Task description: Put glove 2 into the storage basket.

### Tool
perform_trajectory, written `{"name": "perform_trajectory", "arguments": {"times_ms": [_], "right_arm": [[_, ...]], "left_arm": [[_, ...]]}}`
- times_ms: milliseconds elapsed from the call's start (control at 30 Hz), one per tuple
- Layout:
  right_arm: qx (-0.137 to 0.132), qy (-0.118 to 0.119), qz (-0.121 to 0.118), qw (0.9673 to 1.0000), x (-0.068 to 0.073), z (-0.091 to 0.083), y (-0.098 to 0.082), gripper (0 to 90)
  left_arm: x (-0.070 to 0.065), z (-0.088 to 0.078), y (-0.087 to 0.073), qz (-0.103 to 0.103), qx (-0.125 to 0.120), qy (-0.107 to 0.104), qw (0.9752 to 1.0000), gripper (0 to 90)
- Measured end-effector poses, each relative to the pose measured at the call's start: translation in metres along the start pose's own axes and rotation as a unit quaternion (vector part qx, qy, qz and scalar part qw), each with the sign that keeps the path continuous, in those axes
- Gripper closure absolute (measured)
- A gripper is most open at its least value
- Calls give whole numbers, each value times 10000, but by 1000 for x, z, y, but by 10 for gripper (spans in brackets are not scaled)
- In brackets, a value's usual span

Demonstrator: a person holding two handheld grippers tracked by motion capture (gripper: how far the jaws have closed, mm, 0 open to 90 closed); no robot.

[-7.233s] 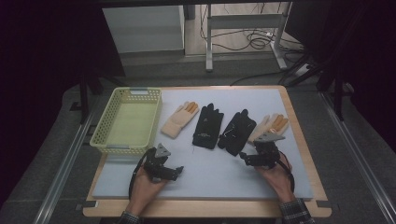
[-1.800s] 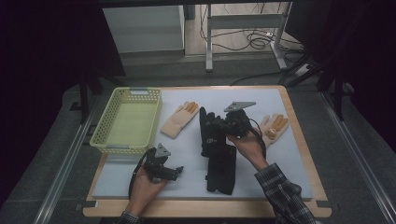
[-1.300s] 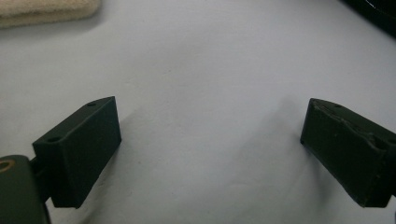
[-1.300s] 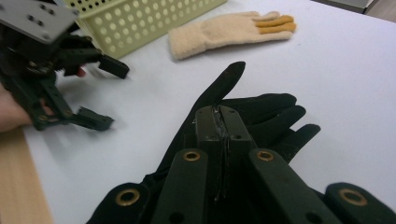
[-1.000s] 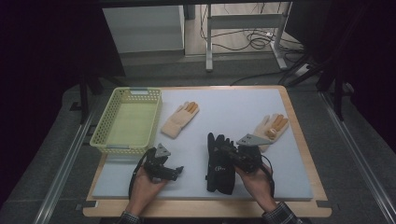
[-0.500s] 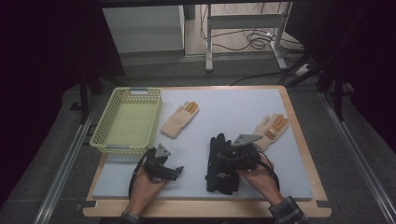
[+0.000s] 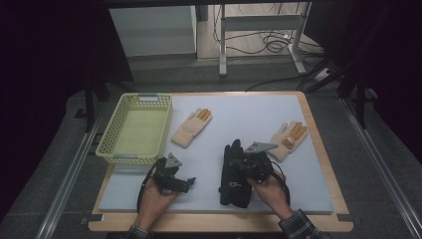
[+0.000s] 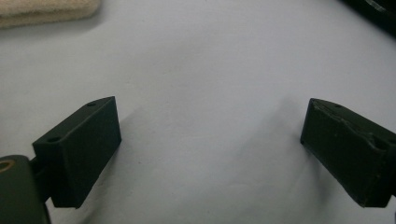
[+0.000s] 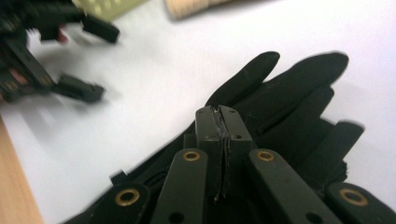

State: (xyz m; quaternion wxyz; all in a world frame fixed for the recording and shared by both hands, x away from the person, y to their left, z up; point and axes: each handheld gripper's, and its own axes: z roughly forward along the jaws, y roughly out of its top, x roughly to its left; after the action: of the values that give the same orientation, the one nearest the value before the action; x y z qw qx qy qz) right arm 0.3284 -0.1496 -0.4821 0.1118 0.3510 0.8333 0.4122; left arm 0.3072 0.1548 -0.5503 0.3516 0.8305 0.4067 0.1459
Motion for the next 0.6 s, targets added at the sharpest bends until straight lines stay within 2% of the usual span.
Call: {"name": "perform_trajectory", "arguments": {"times_ms": [33, 67, 100, 167, 200, 267, 333, 367, 400, 467, 567, 600], "right_arm": [[0, 0, 0, 10000, 0, 0, 0, 874], [-109, 97, 199, 9997, -2, 1, 0, 874], [-109, 97, 199, 9997, -2, 1, 0, 874], [-157, 109, 436, 9989, -4, 8, -4, 873], [-157, 109, 436, 9989, -4, 8, -4, 873], [-35, -95, 376, 9992, -5, 13, -9, 872], [9, -71, 432, 9990, -7, 16, -15, 853], [48, -37, 309, 9995, -8, 16, -17, 786], [24, -47, 290, 9996, -7, 14, -17, 738], [-44, -104, 73, 9999, -8, 4, -16, 643], [-69, -153, 22, 9999, -12, -4, -15, 628], [-38, -117, 16, 9999, -18, -12, -18, 635]], "left_arm": [[0, 0, 0, 0, 0, 0, 10000, 51], [0, 0, 0, 0, -1, -1, 10000, 51], [0, 0, 0, 0, -1, -1, 10000, 51], [0, 0, 0, 2, 3, 1, 10000, 51], [0, 0, 0, 0, 2, -1, 10000, 51], [0, 0, 0, 15, 11, -3, 10000, 51], [0, 0, 0, 15, 13, -7, 10000, 51], [0, 0, 0, 14, 12, -6, 10000, 51], [0, 0, 0, 14, 12, -4, 10000, 51], [0, 0, 0, 15, 14, -2, 10000, 51], [0, 0, 0, 15, 14, -2, 10000, 51], [0, 0, 0, 15, 14, -2, 10000, 51]]}}
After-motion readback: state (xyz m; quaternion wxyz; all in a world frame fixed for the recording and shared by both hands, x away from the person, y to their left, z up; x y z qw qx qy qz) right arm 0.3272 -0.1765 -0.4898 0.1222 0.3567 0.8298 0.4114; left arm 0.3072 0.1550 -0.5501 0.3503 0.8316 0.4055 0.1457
